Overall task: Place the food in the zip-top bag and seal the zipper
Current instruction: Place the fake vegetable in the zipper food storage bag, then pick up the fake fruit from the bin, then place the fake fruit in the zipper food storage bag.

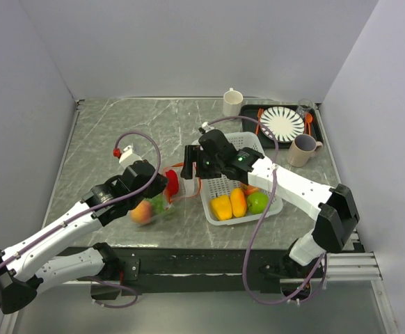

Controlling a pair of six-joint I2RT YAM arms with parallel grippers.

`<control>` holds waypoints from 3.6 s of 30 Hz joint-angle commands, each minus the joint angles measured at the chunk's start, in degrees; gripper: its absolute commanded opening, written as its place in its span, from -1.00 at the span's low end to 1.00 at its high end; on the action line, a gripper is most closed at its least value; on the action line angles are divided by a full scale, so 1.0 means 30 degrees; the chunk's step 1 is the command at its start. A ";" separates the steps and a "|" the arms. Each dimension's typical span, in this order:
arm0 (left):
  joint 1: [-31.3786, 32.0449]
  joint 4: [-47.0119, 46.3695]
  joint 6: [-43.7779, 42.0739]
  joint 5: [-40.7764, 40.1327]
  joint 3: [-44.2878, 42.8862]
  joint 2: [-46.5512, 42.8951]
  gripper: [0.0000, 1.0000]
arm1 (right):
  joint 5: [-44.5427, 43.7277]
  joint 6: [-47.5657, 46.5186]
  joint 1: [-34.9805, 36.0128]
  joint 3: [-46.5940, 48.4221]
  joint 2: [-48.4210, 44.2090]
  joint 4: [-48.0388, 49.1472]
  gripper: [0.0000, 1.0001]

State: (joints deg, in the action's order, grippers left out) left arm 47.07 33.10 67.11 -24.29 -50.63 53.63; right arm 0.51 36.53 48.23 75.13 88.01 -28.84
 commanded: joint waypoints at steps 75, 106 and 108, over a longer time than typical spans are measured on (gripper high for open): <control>-0.0338 -0.1131 -0.0369 0.0393 -0.0086 0.0583 -0.99 | -0.1255 -0.1982 -0.7609 -0.4537 -0.1996 -0.0317 -0.36; -0.0338 -0.1366 0.0071 0.0569 0.0207 -0.0121 -0.99 | 0.2993 0.0977 -0.1311 -0.3631 -0.3850 0.3696 -0.34; -0.0338 -0.1482 0.0129 0.0685 0.0324 -0.0267 -0.99 | 0.3109 0.0860 -0.1107 -0.3017 -0.3001 0.3811 -0.34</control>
State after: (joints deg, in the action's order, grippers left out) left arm 46.30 31.03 66.94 -23.16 -49.89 54.72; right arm 8.78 39.57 43.92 60.77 76.07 -21.15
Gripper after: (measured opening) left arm 0.024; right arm 0.757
